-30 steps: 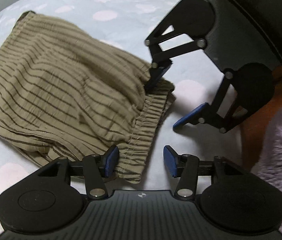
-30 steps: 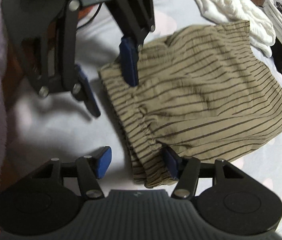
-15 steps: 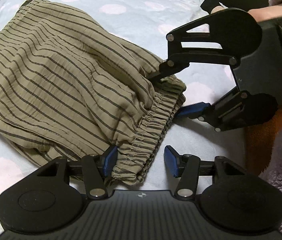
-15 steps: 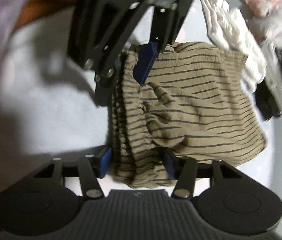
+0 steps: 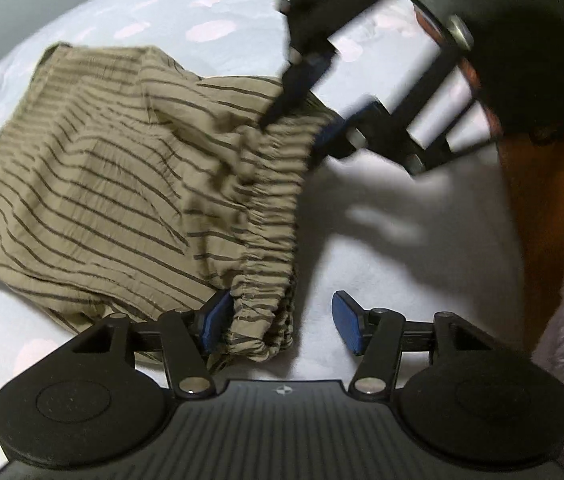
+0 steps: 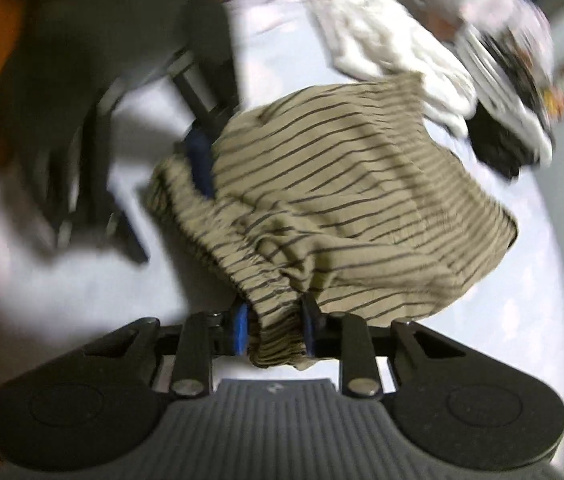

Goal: Fold clothes

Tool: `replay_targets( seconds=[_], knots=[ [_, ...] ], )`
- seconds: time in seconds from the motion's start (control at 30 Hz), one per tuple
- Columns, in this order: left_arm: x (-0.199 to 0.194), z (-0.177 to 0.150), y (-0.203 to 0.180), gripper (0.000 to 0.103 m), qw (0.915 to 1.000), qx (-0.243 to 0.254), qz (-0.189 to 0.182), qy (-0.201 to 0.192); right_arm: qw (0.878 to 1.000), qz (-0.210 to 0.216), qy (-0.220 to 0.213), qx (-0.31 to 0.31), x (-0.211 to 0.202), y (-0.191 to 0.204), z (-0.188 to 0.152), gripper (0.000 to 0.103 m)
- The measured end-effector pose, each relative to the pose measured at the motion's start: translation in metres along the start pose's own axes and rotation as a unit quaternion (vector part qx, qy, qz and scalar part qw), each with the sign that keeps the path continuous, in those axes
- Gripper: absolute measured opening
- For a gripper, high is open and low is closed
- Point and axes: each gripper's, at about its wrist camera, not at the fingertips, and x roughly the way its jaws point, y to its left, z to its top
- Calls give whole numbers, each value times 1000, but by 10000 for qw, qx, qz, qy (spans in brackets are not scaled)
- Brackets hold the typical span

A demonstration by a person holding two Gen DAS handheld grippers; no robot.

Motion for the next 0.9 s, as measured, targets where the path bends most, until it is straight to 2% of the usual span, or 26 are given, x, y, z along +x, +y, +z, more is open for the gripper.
replay_targets(
  seconds=[0.07,0.2,0.37,0.43,0.5,0.6,0.77,0.9],
  knots=[
    [-3,3,-2,65,9998,4,187,3,9985,202,-75,508,-4,-14,2,27],
    [-5,4,3,35,9986,-267,445,-74,9924,523,-112,1105,-5,-26,2,27],
    [-16,7,28,28,9950,-956,204,-211,9951,452,-57,872,0,-21,3,28],
    [-18,4,39,27,9910,-1320,-4,-238,9976,282,-56,634,-4,-13,1,29],
    [-20,3,49,26,9860,-1637,-196,-258,9997,28,-122,225,-11,-2,2,41],
    [-22,0,61,26,9778,-2022,-470,-271,9982,-272,-245,-476,-22,19,2,52],
    [-25,-4,71,26,9668,-2412,-790,-284,9854,-604,-171,-1585,-18,59,-1,53],
    [-27,-10,77,26,9561,-2720,-1034,-334,9771,-798,49,-1974,3,70,-4,52]
  ],
)
